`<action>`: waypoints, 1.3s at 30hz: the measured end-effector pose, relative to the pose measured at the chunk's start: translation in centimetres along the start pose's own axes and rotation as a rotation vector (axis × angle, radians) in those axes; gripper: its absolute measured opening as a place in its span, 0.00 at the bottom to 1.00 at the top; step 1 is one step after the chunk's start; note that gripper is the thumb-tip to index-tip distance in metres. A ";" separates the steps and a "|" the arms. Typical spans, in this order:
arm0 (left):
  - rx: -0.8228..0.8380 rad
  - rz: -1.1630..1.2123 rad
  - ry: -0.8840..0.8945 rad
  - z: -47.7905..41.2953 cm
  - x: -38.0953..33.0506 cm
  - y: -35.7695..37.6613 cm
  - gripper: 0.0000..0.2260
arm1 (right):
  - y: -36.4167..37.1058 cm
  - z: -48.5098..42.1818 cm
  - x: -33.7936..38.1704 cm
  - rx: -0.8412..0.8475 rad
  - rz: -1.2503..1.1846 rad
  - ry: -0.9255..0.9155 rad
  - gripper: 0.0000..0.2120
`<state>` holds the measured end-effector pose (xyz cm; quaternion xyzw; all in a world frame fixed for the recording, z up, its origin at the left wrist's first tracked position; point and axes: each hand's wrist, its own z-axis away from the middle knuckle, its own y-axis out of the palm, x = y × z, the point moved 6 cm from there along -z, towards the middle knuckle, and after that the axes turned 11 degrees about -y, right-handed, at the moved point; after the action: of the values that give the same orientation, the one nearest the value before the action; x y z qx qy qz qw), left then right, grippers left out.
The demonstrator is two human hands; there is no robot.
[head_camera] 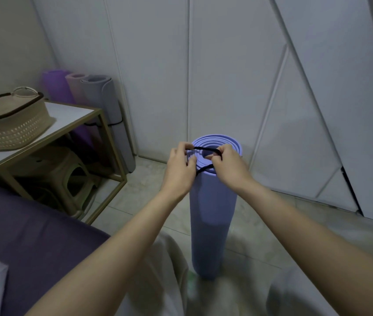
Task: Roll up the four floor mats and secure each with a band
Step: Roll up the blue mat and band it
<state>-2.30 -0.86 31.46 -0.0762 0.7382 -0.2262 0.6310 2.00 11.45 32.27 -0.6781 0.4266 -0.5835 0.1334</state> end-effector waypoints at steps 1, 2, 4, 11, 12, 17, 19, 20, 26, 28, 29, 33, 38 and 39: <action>0.011 0.028 -0.037 -0.3 0.3 0.0 0.11 | 0.0 0.0 0.1 0.009 -0.022 0.001 0.10; 0.019 0.047 -0.074 -0.5 0.5 0.1 0.13 | -0.2 0.0 0.1 0.017 -0.046 0.009 0.11; 0.027 0.048 -0.134 -0.9 0.5 0.2 0.19 | -0.4 0.0 0.0 0.031 -0.092 0.018 0.12; 0.042 -0.127 -0.228 -2.1 -0.2 1.2 0.26 | -1.2 0.1 0.2 0.092 -0.066 0.028 0.12; 0.041 -0.124 -0.230 -2.2 -0.3 1.3 0.25 | -1.4 0.1 0.1 0.093 -0.087 0.032 0.11; 0.001 -0.110 -0.225 -2.2 0.0 1.6 0.23 | -2.1 -0.4 0.4 0.097 -0.108 0.031 0.14; -0.023 -0.114 -0.237 -2.3 0.2 1.6 0.23 | -2.1 -0.6 0.7 0.075 -0.064 0.022 0.14; -0.029 -0.112 -0.246 -2.4 0.4 1.7 0.23 | -2.2 -0.6 0.9 0.052 -0.038 0.018 0.14; -0.036 -0.138 -0.302 -2.7 0.2 2.0 0.22 | -2.5 -0.1 2.0 -0.045 0.164 -0.051 0.14; -0.033 -0.145 -0.310 -2.6 0.0 2.3 0.21 | -2.9 0.2 2.9 -0.013 0.458 -0.117 0.07; -0.030 -0.149 -0.312 -2.6 -0.1 2.4 0.20 | -3.0 0.3 3.2 0.003 0.535 -0.122 0.07; -0.037 -0.182 -0.330 -2.6 -0.6 2.5 0.19 | -2.6 1.2 3.9 0.091 0.332 0.017 0.08; -0.054 -0.233 -0.312 -3.0 -0.6 1.6 0.19 | -1.4 3.7 2.2 0.137 0.150 0.109 0.07; -0.053 -0.239 -0.310 -2.9 -0.5 1.4 0.19 | -1.6 4.1 1.5 0.082 0.126 0.129 0.05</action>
<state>-4.78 1.31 31.61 -0.2138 0.6236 -0.2653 0.7036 6.32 10.04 33.26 -0.6047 0.4518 -0.6335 0.1699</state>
